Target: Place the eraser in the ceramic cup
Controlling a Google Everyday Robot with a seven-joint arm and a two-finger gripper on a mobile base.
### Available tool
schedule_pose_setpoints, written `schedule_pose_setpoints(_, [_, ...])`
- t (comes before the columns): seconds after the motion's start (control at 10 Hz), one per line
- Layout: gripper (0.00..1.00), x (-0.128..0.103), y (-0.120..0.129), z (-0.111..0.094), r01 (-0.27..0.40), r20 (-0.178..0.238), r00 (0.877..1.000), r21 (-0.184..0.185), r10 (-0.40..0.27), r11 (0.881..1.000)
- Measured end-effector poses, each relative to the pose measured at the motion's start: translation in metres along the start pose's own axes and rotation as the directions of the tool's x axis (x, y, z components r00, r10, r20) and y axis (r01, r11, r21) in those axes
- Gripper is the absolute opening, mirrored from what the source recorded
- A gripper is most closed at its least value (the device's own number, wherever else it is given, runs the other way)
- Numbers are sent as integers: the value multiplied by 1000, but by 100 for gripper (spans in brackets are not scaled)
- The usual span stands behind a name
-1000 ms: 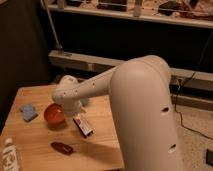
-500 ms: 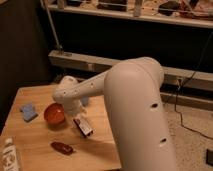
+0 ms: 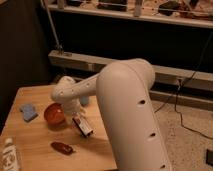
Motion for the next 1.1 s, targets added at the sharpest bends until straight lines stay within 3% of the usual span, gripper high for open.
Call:
schedule_pose_setpoints(0.6, [63,-9,-5,10,-52,-19,998,-24,52,998])
schedule_pose_setpoints(1.1, [14,-8,-8,9,-76,-31,997,-31,75,997])
